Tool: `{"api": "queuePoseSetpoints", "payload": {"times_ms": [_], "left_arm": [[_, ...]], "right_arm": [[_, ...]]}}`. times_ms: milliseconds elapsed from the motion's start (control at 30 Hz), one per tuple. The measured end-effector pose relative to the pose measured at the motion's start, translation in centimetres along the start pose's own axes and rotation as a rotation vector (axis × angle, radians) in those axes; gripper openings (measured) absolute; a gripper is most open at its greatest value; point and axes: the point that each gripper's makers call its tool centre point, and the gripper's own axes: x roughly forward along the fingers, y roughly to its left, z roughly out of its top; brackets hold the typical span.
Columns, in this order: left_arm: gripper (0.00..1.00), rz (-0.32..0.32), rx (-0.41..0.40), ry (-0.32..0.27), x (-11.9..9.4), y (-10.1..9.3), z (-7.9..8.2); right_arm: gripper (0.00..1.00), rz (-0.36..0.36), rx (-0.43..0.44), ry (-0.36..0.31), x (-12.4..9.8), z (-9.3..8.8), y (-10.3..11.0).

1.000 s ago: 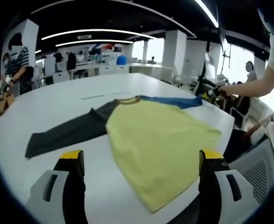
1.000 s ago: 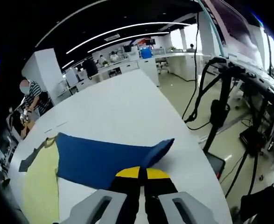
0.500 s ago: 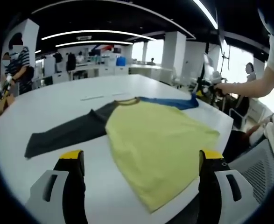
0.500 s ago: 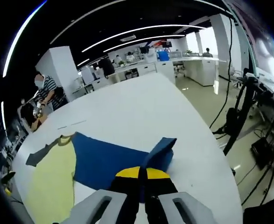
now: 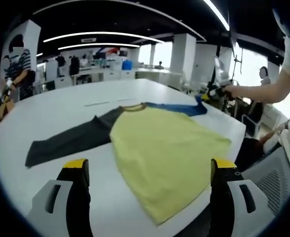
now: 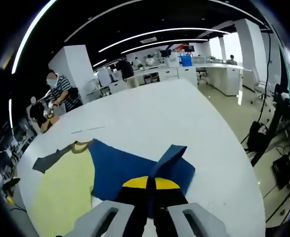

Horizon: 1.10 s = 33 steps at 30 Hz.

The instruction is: Fold the garment on the visible template until the final outline fits inside the template.

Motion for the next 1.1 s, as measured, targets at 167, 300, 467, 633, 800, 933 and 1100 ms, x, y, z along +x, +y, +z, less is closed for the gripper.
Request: {"api": "queuePoseSetpoints", "payload": {"times_ms": [167,300,467,633,800,933,1100], "left_arm": [[0.99,0.002,0.000,-0.007,0.0,0.0,0.2],[0.99,-0.002,-0.001,0.000,0.0,0.0,0.1],[0.99,-0.004,0.002,-0.001,0.1,0.0,0.3],[0.99,-0.009,0.006,0.004,0.2,-0.1,0.3],[0.99,-0.010,0.006,0.002,0.2,-0.1,0.3],[0.99,-0.014,0.008,0.007,0.1,-0.2,0.2],[0.99,-0.014,0.007,0.005,0.1,-0.3,0.3]], "right_arm": [[0.00,0.019,-0.015,0.009,0.7,0.2,1.1],[0.00,0.037,-0.009,0.008,1.6,0.7,1.7],[0.00,0.060,-0.034,0.028,2.2,0.5,3.5],[0.00,0.092,-0.056,0.045,2.8,0.3,5.7],[0.00,0.121,-0.086,0.068,3.3,-0.1,7.6],[0.00,0.149,-0.103,0.084,3.7,-0.5,9.2],[0.00,0.178,-0.121,0.094,4.1,-0.6,10.9]]}}
